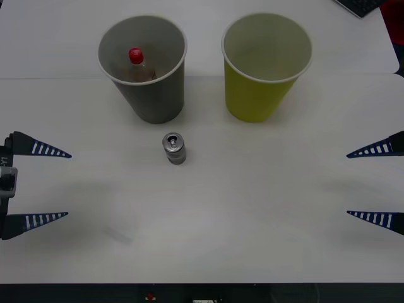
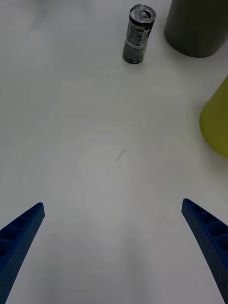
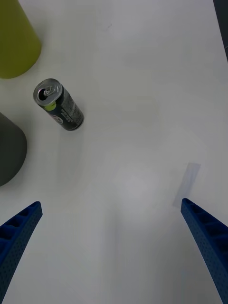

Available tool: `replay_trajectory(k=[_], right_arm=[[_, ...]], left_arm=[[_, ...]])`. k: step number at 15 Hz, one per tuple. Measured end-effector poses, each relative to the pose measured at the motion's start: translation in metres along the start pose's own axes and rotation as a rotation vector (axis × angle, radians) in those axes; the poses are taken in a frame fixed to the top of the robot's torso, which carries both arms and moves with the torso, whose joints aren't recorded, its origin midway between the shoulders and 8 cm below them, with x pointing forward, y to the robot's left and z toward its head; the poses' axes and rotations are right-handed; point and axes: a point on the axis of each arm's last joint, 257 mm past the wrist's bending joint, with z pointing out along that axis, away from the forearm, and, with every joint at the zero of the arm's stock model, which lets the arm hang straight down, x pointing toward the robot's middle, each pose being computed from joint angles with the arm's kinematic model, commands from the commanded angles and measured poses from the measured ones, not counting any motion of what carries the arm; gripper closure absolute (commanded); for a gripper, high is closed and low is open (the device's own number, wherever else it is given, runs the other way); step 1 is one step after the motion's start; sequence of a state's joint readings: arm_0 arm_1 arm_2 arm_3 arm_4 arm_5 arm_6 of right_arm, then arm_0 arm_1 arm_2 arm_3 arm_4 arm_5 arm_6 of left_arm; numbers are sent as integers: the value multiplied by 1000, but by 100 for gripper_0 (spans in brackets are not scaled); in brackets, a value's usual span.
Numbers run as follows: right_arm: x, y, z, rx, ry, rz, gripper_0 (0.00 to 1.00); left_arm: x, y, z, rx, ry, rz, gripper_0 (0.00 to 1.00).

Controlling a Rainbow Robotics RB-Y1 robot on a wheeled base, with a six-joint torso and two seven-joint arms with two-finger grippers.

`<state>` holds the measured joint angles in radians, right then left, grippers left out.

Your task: Put the can into the green bin and the plastic bottle into the gray bin

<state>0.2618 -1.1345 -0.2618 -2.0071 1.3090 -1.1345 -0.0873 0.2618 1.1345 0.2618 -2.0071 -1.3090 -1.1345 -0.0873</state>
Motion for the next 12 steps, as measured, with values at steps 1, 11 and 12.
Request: replay_trajectory(k=[1, 11, 12], right_arm=[[0, 0, 0, 0, 0, 0, 0], [0, 0, 0, 0, 0, 0, 0], [0, 0, 0, 0, 0, 0, 0]], left_arm=[[0, 0, 0, 0, 0, 0, 0], [-7, 21, -2, -115, -29, -36, 0], [-7, 23, -2, -128, -33, -52, 0]])
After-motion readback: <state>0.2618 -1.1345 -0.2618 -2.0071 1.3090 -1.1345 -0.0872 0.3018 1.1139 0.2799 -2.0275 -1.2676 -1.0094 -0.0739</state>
